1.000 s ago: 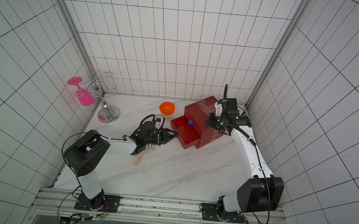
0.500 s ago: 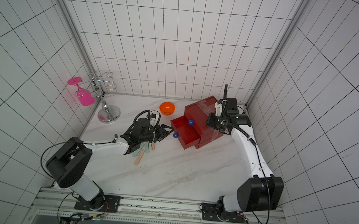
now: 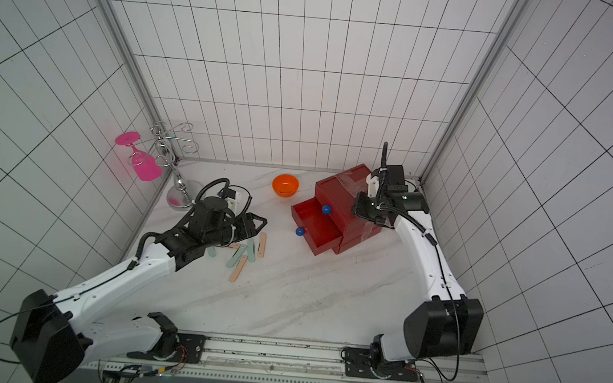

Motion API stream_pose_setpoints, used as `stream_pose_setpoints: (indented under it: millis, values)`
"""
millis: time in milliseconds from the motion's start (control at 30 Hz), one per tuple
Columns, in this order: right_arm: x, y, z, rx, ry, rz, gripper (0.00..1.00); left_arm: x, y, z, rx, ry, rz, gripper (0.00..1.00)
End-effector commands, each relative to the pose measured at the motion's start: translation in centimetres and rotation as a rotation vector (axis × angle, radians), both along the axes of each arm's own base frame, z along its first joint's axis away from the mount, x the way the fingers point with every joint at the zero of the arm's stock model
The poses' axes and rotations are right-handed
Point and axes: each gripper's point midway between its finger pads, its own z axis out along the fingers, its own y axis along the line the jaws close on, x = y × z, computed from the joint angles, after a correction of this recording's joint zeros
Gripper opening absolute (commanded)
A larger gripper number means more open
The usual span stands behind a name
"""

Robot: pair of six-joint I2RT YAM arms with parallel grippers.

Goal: Place the fruit knives into the drawer by color
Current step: Pick up the fruit knife from the center of the board.

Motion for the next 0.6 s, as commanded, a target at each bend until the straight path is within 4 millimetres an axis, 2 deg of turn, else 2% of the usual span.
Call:
stream_pose_setpoints:
  millis: [0, 133, 367, 567]
  values:
    - [-4.4, -2.0, -6.1, -0.118, 0.310, -0.018, 0.16, -1.8, 4.8, -3.4, 0.225, 0.109, 0.067, 0.59]
    - [-4.2, -2.0, -6.2, -0.118, 0.311, -0.014, 0.16, -2.4, 7.4, -5.1, 0.347, 0.190, 0.082, 0.59]
    - [-4.3, -1.8, -6.6, -0.106, 0.319, -0.011, 0.16, -3.0, 10.5, -8.2, 0.563, 0.403, 0.094, 0.59]
    - [-4.4, -1.6, -7.0, -0.095, 0.320, -0.008, 0.16, -2.2, 11.0, -10.2, 0.636, 0.487, 0.064, 0.57]
